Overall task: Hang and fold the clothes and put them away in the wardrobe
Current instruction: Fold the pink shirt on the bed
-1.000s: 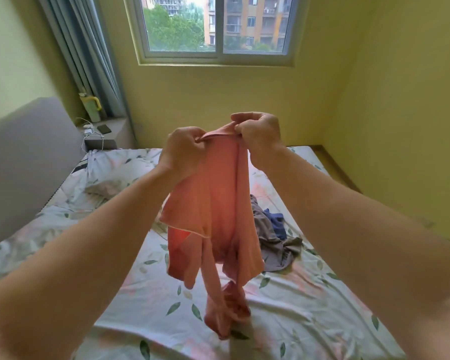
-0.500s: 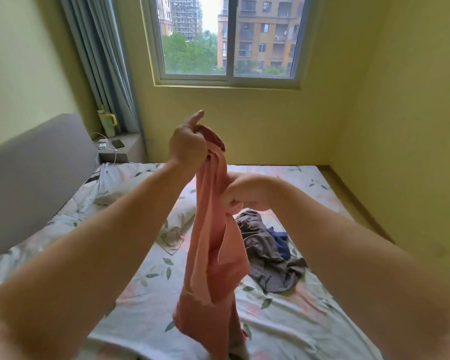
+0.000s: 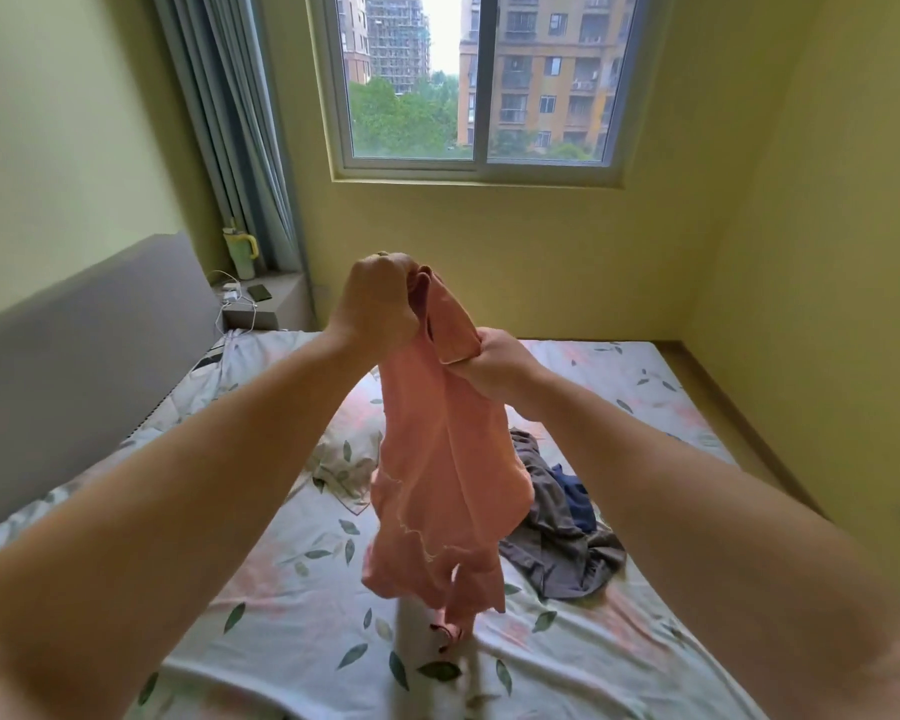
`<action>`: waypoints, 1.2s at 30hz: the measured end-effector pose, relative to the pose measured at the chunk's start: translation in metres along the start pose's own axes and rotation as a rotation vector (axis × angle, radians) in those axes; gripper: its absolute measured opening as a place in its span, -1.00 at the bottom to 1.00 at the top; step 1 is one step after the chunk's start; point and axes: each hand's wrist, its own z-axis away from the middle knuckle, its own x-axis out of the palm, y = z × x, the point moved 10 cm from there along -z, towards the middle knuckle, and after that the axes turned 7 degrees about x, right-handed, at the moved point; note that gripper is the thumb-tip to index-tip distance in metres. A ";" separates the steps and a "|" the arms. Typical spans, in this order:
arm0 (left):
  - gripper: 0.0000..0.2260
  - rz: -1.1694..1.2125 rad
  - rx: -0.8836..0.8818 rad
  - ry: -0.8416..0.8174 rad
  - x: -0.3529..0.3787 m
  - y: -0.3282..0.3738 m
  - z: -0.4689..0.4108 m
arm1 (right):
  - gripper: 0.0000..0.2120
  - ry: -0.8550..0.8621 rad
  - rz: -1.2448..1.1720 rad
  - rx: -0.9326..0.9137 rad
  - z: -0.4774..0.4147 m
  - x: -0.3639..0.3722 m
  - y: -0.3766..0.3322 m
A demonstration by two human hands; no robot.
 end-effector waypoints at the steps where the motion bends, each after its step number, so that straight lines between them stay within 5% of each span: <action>1: -0.82 -0.058 0.012 0.022 -0.005 -0.002 -0.001 | -0.92 -0.016 0.042 -0.035 -0.001 0.001 -0.004; 7: -0.86 -0.115 -0.088 0.118 -0.016 -0.031 -0.001 | -0.28 -0.188 0.284 0.081 0.000 0.019 0.030; 13: -0.84 -0.314 -0.007 0.193 -0.014 -0.013 0.009 | -0.75 -0.198 0.680 0.188 0.004 0.019 0.058; 22: -0.88 -0.028 0.064 0.153 -0.013 -0.028 0.003 | -0.61 -0.266 1.049 0.143 -0.001 0.012 0.048; 26: -0.86 0.176 -0.025 0.163 -0.012 -0.043 0.004 | -0.76 -0.109 0.964 0.052 0.000 0.003 0.015; 30: -0.80 0.283 -0.145 0.164 -0.006 -0.061 0.010 | -0.80 0.035 0.483 -0.103 0.012 -0.006 -0.028; 33: -0.80 0.416 -0.199 0.200 -0.008 -0.075 0.012 | -0.80 -0.150 0.193 -0.025 0.022 0.011 -0.015; 36: -0.81 0.399 -0.171 0.253 -0.024 -0.087 0.010 | -0.71 -0.485 0.349 0.225 0.035 0.042 0.037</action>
